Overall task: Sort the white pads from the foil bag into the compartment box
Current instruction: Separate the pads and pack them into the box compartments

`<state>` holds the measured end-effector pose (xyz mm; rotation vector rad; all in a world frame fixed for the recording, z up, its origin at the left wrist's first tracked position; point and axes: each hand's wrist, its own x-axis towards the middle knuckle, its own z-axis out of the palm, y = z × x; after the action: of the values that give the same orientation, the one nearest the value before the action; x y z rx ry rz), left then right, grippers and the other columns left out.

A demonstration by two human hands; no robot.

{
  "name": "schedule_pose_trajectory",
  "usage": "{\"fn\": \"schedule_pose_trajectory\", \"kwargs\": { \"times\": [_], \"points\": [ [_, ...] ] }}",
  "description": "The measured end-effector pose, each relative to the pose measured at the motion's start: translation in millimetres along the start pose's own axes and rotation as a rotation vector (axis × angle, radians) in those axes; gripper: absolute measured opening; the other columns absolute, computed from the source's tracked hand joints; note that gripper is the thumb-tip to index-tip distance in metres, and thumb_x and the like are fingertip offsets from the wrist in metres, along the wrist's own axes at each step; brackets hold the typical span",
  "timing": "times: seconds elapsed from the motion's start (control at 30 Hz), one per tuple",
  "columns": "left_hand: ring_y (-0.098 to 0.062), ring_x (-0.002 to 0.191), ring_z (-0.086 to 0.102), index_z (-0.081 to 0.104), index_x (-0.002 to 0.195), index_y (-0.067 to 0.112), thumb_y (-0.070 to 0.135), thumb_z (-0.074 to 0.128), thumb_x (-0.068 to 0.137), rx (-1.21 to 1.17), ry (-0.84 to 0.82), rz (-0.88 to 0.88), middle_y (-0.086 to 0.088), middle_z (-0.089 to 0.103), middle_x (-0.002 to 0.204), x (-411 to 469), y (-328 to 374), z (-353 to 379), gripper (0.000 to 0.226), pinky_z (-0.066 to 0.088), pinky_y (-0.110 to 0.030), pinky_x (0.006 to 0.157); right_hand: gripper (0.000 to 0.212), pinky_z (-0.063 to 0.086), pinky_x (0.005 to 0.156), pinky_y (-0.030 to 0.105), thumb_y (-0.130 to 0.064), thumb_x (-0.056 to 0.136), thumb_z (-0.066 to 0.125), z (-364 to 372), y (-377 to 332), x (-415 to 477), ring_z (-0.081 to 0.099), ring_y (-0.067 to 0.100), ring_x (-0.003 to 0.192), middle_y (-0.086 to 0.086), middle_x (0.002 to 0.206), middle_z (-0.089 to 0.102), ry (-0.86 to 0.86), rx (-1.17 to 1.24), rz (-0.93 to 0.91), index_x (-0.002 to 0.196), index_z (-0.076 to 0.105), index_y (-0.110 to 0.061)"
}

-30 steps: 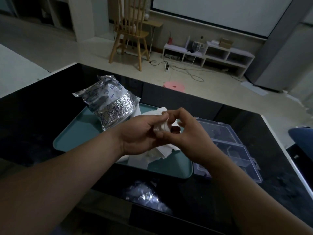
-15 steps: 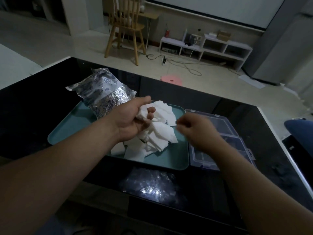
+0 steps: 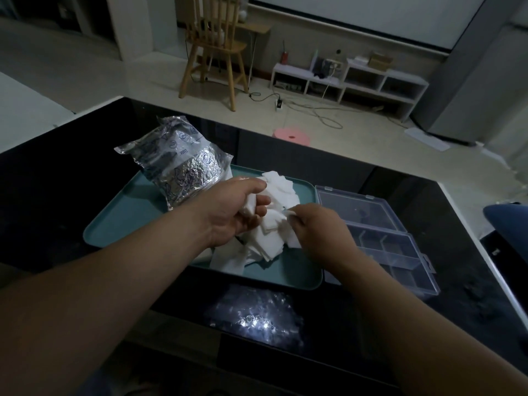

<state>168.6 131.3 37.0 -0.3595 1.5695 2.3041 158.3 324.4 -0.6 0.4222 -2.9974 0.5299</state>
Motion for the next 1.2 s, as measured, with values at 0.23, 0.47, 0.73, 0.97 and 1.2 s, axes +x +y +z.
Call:
{"fn": "schedule_pose_trajectory", "kwargs": {
  "times": [0.23,0.47,0.73,0.97,1.2],
  "points": [
    [-0.013,0.061,0.058,0.062,0.113,0.016,0.018,0.056,0.102,-0.010,0.026,0.047,-0.005,0.065,0.085,-2.8,3.6,-0.5,0.013,0.045,-0.022,0.051,0.046,0.051,0.092,0.041,-0.056,0.101,0.052,8.9,-18.7,-2.5,0.055,0.019,0.112,-0.001,0.127,0.059,-0.152,-0.008,-0.127,0.143,0.057,-0.035],
    [-0.012,0.059,0.056,0.061,0.102,0.017,0.016,0.054,0.102,-0.029,0.016,0.061,-0.004,0.063,0.078,-5.4,7.1,0.0,0.008,0.045,-0.021,0.052,0.031,0.051,0.085,0.039,-0.040,0.111,0.041,1.1,-15.6,0.5,0.056,0.018,0.099,-0.001,0.110,0.061,-0.058,0.138,-0.110,0.115,0.068,-0.025],
    [-0.016,0.076,0.062,0.059,0.108,0.018,0.007,0.060,0.097,0.298,0.020,0.313,-0.006,0.062,0.095,-5.8,0.6,5.9,0.017,0.055,-0.027,0.060,0.030,0.049,0.061,0.026,-0.036,0.105,0.059,-21.0,-16.1,3.5,0.063,0.008,0.066,-0.002,0.075,0.069,0.207,0.513,0.107,0.086,0.072,-0.017],
    [-0.021,0.087,0.071,0.047,0.112,0.034,0.021,0.064,0.086,0.738,-0.102,0.408,-0.005,0.071,0.096,-16.5,-12.0,11.5,0.034,0.060,-0.041,0.080,0.034,0.055,0.060,0.038,-0.038,0.100,0.066,-24.2,-31.6,-8.6,0.067,0.018,0.060,0.005,0.071,0.071,0.103,0.577,0.111,0.081,0.068,-0.010],
    [-0.025,0.091,0.070,0.049,0.122,0.036,0.023,0.065,0.094,0.717,-0.202,0.375,-0.006,0.071,0.103,-17.7,-17.3,11.0,0.035,0.060,-0.039,0.074,0.041,0.048,0.057,0.028,-0.036,0.110,0.050,-34.9,-29.3,-21.5,0.064,0.015,0.061,0.007,0.071,0.072,-0.082,0.823,0.157,0.092,0.074,-0.007]
  ]
}}
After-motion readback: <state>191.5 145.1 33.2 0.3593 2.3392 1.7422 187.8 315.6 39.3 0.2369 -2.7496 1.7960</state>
